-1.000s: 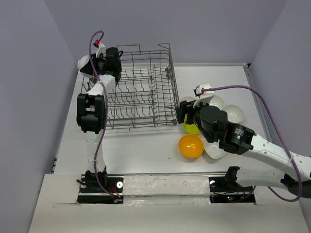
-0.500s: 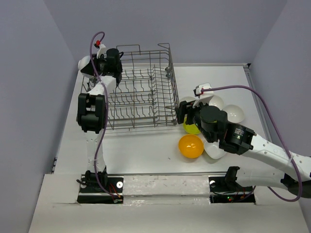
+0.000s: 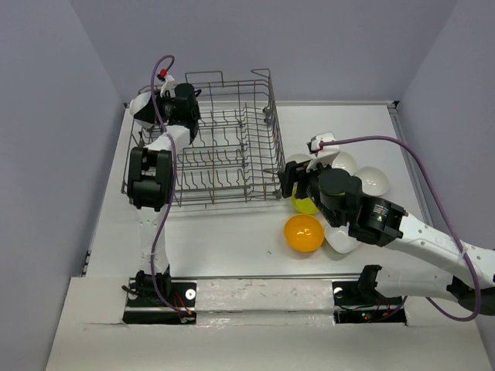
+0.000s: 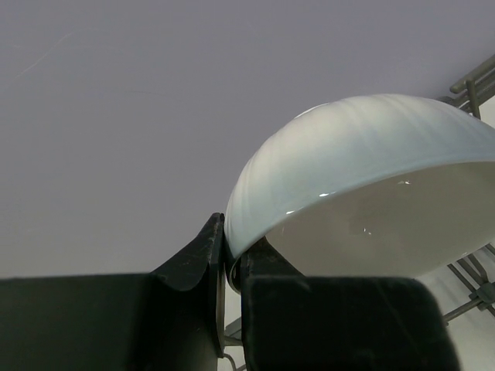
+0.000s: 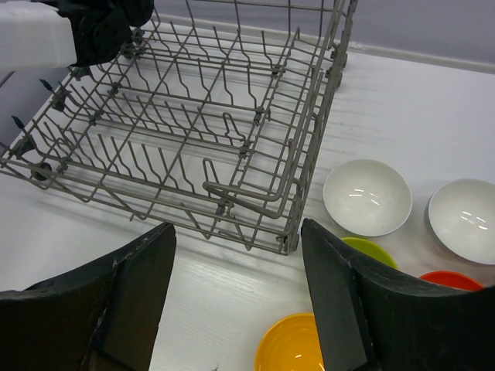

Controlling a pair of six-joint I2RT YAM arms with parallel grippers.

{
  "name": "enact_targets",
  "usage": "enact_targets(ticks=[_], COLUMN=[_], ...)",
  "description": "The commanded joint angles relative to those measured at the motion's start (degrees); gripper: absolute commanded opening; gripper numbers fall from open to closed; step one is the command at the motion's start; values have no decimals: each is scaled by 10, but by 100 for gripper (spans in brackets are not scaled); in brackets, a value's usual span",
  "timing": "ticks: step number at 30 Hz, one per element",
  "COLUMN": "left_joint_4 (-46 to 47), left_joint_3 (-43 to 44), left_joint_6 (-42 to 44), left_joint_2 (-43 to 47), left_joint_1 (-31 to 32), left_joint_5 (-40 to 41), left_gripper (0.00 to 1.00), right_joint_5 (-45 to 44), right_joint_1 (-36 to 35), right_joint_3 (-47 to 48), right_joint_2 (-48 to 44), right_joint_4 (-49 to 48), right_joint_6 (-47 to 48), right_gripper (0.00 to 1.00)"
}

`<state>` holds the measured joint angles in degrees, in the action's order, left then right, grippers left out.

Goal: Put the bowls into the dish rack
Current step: Insert the bowl into the dish rack.

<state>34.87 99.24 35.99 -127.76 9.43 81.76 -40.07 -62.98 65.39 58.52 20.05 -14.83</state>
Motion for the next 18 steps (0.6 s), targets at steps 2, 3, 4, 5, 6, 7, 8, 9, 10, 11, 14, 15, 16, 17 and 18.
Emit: enact_targets(ticks=[2, 3, 4, 5, 6, 7, 8, 9, 10, 11, 14, 15, 16, 17, 18], left_joint_4=[266, 317, 371, 426, 572, 659, 806, 843, 842, 842, 841, 837, 833, 833, 842], left_joint_3=[-36, -40, -40, -40, -27, -9, 15, 81, 104, 114, 104, 103, 107, 113, 128], left_joint_6=[168, 215, 262, 317, 381, 458, 622, 699, 735, 751, 728, 720, 721, 726, 742], left_joint_2=[2, -4, -10, -31, -46, -63, -108, -134, -151, -165, -149, -148, -151, -154, -157], left_joint_1=[1, 2, 3, 3, 3, 4, 7, 9, 9, 10, 16, 19, 20, 21, 21], left_joint_5=[39, 41, 43, 47, 49, 51, 52, 52, 57, 60, 68, 67, 66, 67, 67], left_gripper=[0, 0, 0, 0, 0, 0, 0, 0, 0, 0, 0, 0, 0, 0, 0], right_joint_5=[0, 0, 1, 1, 1, 1, 2, 2, 3, 3, 2, -1, -2, -2, -2], right_joint_1=[0, 0, 0, 0, 0, 0, 0, 0, 0, 0, 0, 0, 0, 0, 0], right_joint_3=[-1, -2, -2, -2, -3, -3, -3, -3, -3, -3, -5, -6, -7, -8, -8], right_joint_2=[-11, -11, -11, -12, -12, -12, -13, -13, -13, -13, -13, -14, -15, -15, -16], right_joint_4=[-24, -25, -25, -25, -25, -25, -25, -24, -24, -25, -23, -23, -23, -22, -22], right_joint_6=[-4, -4, -4, -5, -5, -4, -5, -6, -6, -6, -6, -6, -5, -5, -5], right_gripper=[72, 72, 72, 72, 72, 72, 72, 72, 72, 72, 72, 72, 72, 72, 72])
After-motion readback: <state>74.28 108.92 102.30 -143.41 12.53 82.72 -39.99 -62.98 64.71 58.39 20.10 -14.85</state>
